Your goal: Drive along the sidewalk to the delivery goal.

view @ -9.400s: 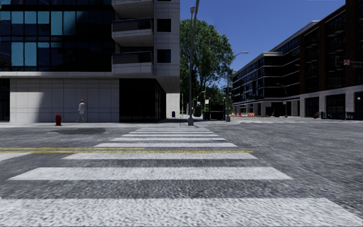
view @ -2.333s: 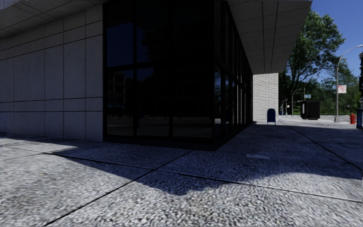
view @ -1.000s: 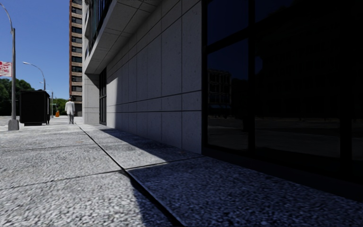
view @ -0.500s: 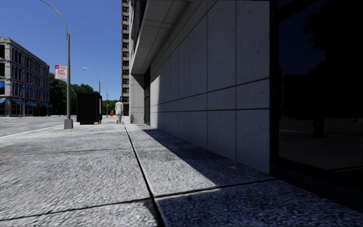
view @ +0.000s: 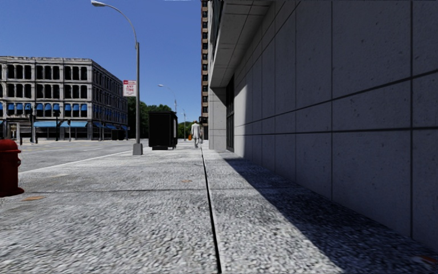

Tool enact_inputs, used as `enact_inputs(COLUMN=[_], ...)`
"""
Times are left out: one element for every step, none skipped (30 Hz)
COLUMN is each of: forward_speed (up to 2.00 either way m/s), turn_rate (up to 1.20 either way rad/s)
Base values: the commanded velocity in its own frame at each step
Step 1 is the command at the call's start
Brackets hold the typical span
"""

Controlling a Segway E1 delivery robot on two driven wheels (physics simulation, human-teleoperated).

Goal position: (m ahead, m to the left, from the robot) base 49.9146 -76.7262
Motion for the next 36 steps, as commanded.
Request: enact_inputs(forward_speed=[2.0, 2.0, 2.0, 2.0, 2.0, 2.0, 2.0, 2.0, 2.0, 2.0, 2.0, 2.0, 2.0, 2.0, 2.0, 2.0, 2.0, 2.0, 2.0, 2.0, 2.0, 2.0, 2.0, 2.0, 2.0, 2.0, 2.0, 2.0, 2.0, 2.0, 2.0, 2.0, 2.0, 2.0, 2.0, 2.0], turn_rate=[0.58, 0.58, 0.53, 0.38, 0.38, 0.38, 0.4, 0.39, 0.0, 0.0, 0.0, 0.0, 0.0, 0.0, 0.0, 0.0, 0.0, 0.0, 0.0, 0.0, 0.0, 0.0, 0.0, 0.0, 0.0, 0.0, 0.0, 0.0, 0.0, 0.0, 0.0, 0.0, 0.0, 0.0, 0.0, 0.0])
